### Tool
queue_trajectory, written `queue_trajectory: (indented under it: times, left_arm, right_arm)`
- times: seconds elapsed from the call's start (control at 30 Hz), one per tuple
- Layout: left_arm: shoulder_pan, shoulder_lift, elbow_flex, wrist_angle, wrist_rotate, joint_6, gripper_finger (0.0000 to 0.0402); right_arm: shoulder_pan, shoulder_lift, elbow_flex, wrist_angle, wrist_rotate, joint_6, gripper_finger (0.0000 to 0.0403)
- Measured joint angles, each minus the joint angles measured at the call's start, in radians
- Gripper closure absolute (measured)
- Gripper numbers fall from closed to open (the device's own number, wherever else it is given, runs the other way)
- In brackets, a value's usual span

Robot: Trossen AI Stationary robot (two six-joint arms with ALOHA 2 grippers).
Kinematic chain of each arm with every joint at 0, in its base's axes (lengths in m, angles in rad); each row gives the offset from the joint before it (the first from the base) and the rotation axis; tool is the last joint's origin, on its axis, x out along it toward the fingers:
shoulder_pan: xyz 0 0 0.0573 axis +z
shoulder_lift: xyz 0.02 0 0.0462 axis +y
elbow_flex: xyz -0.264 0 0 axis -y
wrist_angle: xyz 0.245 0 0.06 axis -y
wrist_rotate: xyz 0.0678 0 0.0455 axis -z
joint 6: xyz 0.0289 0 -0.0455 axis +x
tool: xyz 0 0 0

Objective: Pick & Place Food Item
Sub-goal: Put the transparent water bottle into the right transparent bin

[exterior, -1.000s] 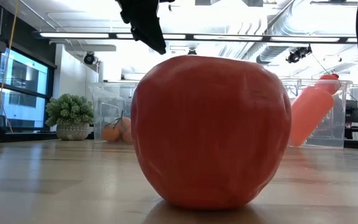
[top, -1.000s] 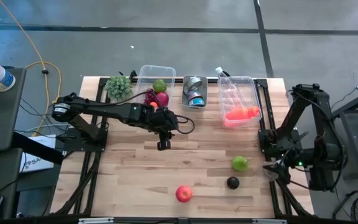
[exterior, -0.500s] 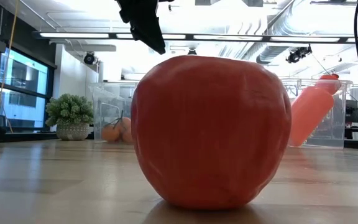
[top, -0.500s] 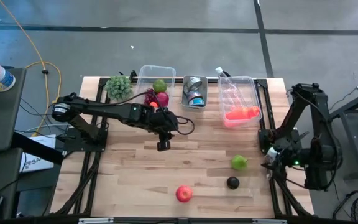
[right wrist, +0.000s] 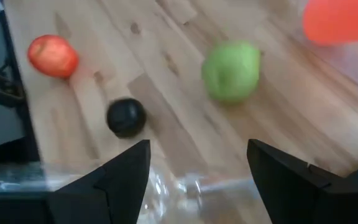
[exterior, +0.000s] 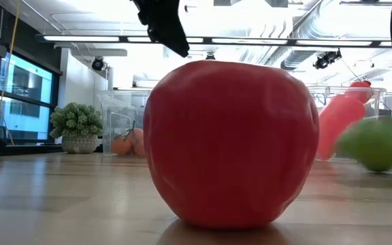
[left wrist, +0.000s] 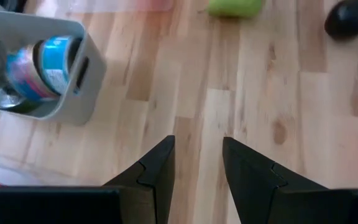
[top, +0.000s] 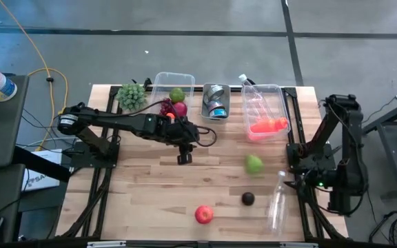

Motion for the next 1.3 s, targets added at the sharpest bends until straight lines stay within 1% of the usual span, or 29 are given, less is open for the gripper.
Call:
queue_trajectory:
  times: [0.1, 0.2, 0.37, 0.5, 0.6, 0.73, 0.8, 0.83, 0.9, 1.03, 1.13, 1.17, 1.23, 1.3]
  left_arm:
    - [0.0, 0.0, 0.0, -0.001, -0.014, -0.025, 0.0275]
    - [0.0, 0.0, 0.0, 0.001, -0.015, -0.034, 0.0275]
    - [0.0, 0.0, 0.0, 0.026, -0.014, -0.031, 0.0275]
    - [0.0, 0.0, 0.0, 0.047, -0.014, -0.031, 0.0275]
    - [0.0, 0.0, 0.0, 0.056, -0.014, -0.034, 0.0275]
    - [0.0, 0.0, 0.0, 0.07, -0.012, -0.035, 0.0275]
    - [0.0, 0.0, 0.0, 0.071, -0.011, -0.051, 0.0275]
    - [0.0, 0.0, 0.0, 0.071, -0.011, -0.061, 0.0275]
    - [0.0, 0.0, 0.0, 0.071, -0.011, -0.072, 0.0275]
    - [0.0, 0.0, 0.0, 0.071, -0.011, -0.067, 0.0275]
    - [0.0, 0.0, 0.0, 0.071, -0.011, -0.061, 0.0275]
    - [0.0, 0.0, 0.0, 0.071, -0.011, -0.057, 0.0275]
    - [0.0, 0.0, 0.0, 0.07, -0.011, -0.035, 0.0275]
    - [0.0, 0.0, 0.0, 0.064, -0.012, -0.007, 0.0275]
  right_arm:
    - [-0.027, 0.004, -0.033, 0.005, 0.028, -0.01, 0.0144]
    - [-0.05, 0.01, -0.029, -0.002, 0.089, -0.082, 0.0144]
    - [-0.112, 0.01, -0.012, -0.025, 0.277, -0.204, 0.0144]
    - [-0.159, 0.01, -0.011, -0.006, 0.383, -0.234, 0.0144]
    - [-0.201, 0.01, -0.011, 0.056, 0.434, -0.249, 0.0144]
    - [-0.247, 0.009, -0.011, 0.111, 0.496, -0.383, 0.0144]
    - [-0.269, 0.009, -0.011, 0.148, 0.494, -0.461, 0.0144]
    - [-0.283, 0.009, -0.011, 0.167, 0.468, -0.499, 0.0144]
    - [-0.32, 0.009, -0.011, 0.202, 0.373, -0.543, 0.0144]
    - [-0.433, 0.009, -0.011, 0.225, 0.102, -0.54, 0.0144]
    - [-0.557, 0.006, -0.009, 0.228, -0.08, -0.541, 0.0144]
    - [-0.604, 0.005, -0.005, 0.228, -0.146, -0.563, 0.0144]
    - [-0.703, 0.004, 0.004, 0.243, -0.257, -0.667, 0.0144]
    - [-0.805, 0.004, 0.016, 0.276, -0.337, -0.799, 0.0144]
